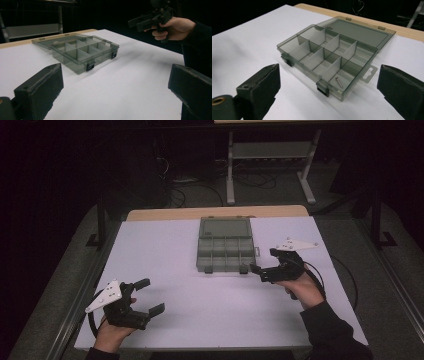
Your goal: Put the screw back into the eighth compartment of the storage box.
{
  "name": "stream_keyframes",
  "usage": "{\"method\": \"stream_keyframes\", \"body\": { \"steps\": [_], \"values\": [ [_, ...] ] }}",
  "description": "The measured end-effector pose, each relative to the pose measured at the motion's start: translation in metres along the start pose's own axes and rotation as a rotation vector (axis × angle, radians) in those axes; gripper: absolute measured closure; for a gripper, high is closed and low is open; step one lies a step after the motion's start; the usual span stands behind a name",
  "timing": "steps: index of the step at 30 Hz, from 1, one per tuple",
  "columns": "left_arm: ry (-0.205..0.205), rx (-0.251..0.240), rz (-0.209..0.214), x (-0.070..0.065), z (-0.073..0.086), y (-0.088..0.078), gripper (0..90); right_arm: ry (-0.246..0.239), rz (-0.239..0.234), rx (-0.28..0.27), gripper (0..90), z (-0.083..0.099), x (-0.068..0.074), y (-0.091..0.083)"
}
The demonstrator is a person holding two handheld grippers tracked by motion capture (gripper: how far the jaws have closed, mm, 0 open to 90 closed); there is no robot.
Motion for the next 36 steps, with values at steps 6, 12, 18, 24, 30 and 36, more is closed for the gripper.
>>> {"method": "stream_keyframes", "body": {
  "steps": [6, 12, 18, 24, 30, 36],
  "values": [
    [0.009, 0.005, 0.0, 0.0, 0.001, -0.001, 0.0, -0.025, -0.026, -0.006, 0.9, 0.011, 0.012, -0.011],
    [-0.006, 0.004, -0.005, 0.0, 0.001, -0.002, 0.0, -0.061, -0.03, -0.029, 0.8, 0.019, 0.022, -0.021],
    [-0.008, 0.006, -0.012, 0.001, 0.002, -0.004, 0.0, -0.074, -0.024, -0.087, 0.8, 0.026, 0.026, -0.032],
    [-0.006, 0.005, -0.013, 0.001, 0.003, -0.004, 0.0, -0.07, -0.017, -0.155, 0.9, 0.033, 0.029, -0.044],
    [-0.01, 0.007, -0.012, 0.001, 0.005, -0.003, 0.0, -0.086, -0.005, -0.187, 0.8, 0.041, 0.029, -0.056],
    [-0.004, 0.022, -0.01, 0.0, 0.009, -0.001, 0.0, -0.072, 0.007, -0.19, 0.8, 0.055, 0.028, -0.065]
  ]
}}
Point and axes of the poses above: each handheld gripper's, and its own axes: y roughly forward along the jaws, z roughly out of its underside, x roughly to its left, the point moved 10 cm from there along y, roughly forward along the jaws, and after that the axes turned 15 degrees about -z, right-handed, at the moved point
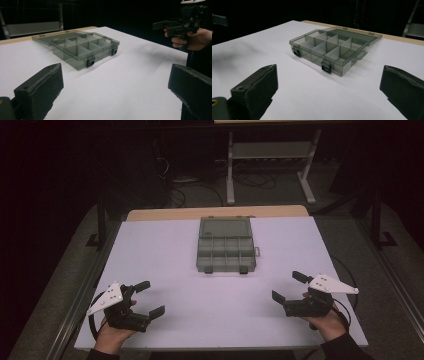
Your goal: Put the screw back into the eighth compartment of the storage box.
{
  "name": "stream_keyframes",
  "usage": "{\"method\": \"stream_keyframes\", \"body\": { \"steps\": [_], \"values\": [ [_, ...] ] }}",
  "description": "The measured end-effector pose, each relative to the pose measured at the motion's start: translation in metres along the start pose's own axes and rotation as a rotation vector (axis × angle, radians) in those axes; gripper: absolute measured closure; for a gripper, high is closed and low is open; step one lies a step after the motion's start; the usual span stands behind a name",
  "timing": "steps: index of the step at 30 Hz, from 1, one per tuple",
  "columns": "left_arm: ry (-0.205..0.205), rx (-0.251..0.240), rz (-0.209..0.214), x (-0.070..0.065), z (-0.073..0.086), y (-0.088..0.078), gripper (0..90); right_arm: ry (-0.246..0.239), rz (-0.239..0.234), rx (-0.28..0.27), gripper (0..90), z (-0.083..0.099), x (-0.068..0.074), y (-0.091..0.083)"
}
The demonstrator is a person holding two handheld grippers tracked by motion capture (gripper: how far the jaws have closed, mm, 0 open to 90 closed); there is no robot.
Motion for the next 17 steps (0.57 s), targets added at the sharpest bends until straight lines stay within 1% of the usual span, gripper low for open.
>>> {"method": "stream_keyframes", "body": {
  "steps": [4, 9, 17],
  "values": [
    [0.0, -0.002, -0.004, 0.0019, 0.0009, 0.0005, 0.0, 0.002, 0.003, -0.002, 0.8, 0.0027, 0.0007, -0.0027],
    [0.003, -0.008, -0.006, 0.0031, 0.0006, 0.0006, 0.0, -0.016, 0.005, -0.004, 0.8, 0.0035, 0.0003, -0.0028],
    [-0.002, -0.006, -0.009, 0.0036, 0.0006, 0.0004, 0.0, -0.013, -0.002, 0.003, 0.8, 0.0048, 0.0014, -0.002]
  ]
}}
Point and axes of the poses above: each handheld gripper's, and its own axes: y roughly forward along the jaws, z roughly out of its underside, x roughly to its left, the point moved 10 cm from there along y, roughly forward along the jaws, and after that the axes turned 15 degrees about -z, right-handed, at the moved point
